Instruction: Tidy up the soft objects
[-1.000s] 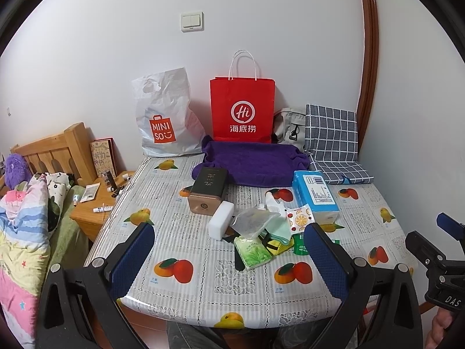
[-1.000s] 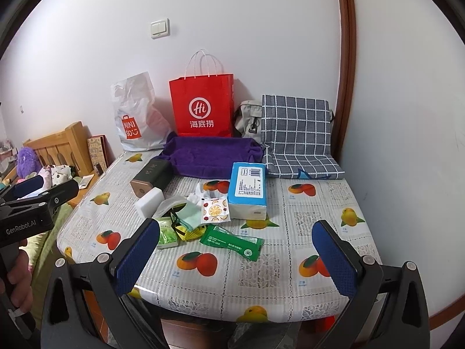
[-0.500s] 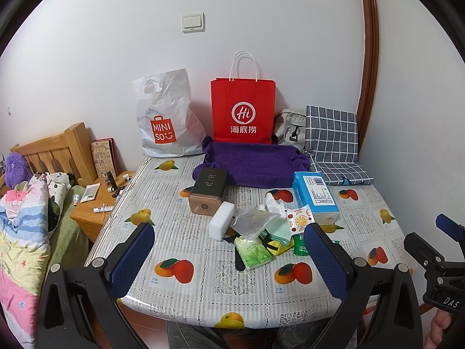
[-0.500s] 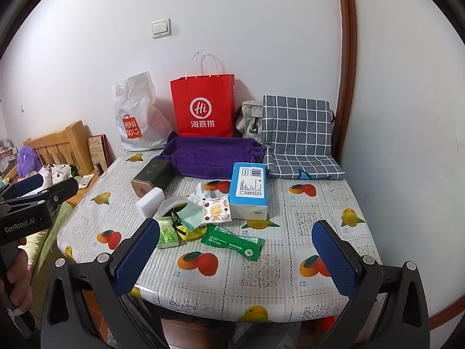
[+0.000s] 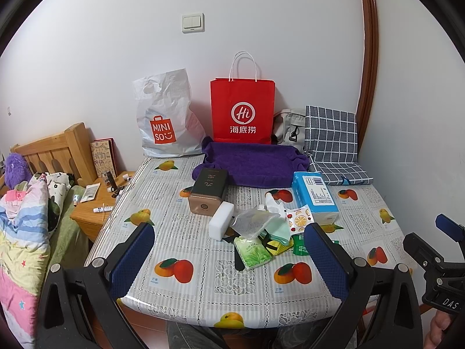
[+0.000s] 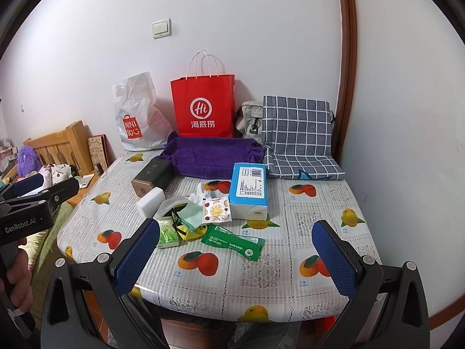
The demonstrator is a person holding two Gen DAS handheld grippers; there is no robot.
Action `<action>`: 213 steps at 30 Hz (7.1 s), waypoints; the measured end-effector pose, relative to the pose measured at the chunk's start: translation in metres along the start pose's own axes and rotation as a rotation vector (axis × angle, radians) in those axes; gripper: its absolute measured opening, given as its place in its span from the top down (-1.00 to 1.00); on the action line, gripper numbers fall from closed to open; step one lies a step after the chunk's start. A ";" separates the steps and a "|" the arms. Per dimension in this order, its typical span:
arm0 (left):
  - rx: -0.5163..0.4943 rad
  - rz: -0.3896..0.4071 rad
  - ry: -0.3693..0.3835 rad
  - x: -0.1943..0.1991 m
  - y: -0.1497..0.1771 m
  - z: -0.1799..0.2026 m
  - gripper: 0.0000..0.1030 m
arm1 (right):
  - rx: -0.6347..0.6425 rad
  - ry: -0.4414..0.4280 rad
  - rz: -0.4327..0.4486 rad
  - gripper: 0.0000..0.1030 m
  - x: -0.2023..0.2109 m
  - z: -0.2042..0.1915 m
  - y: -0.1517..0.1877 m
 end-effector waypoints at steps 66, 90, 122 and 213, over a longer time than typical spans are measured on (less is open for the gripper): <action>0.099 -0.309 0.003 -0.199 0.073 -0.053 -0.97 | 0.326 -0.086 -0.323 -0.99 -0.236 0.004 0.089; 0.112 -0.372 -0.023 -0.232 0.073 -0.048 -0.97 | 0.348 -0.407 -0.388 0.13 -0.248 0.006 0.099; 0.147 -0.378 0.141 -0.301 0.058 -0.040 0.22 | 0.098 -0.182 -0.287 0.34 -0.249 0.048 0.100; 0.181 -0.221 0.083 -0.339 -0.128 -0.052 0.25 | -0.029 -0.124 -0.119 0.45 -0.334 0.014 -0.163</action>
Point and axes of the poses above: each gripper's, at about its wrist camera, not at the fingertips, and x roughly against the way its jaws point, z to its right, y to its underside, the point moved 3 cm from there along -x, roughly the way its jaws point
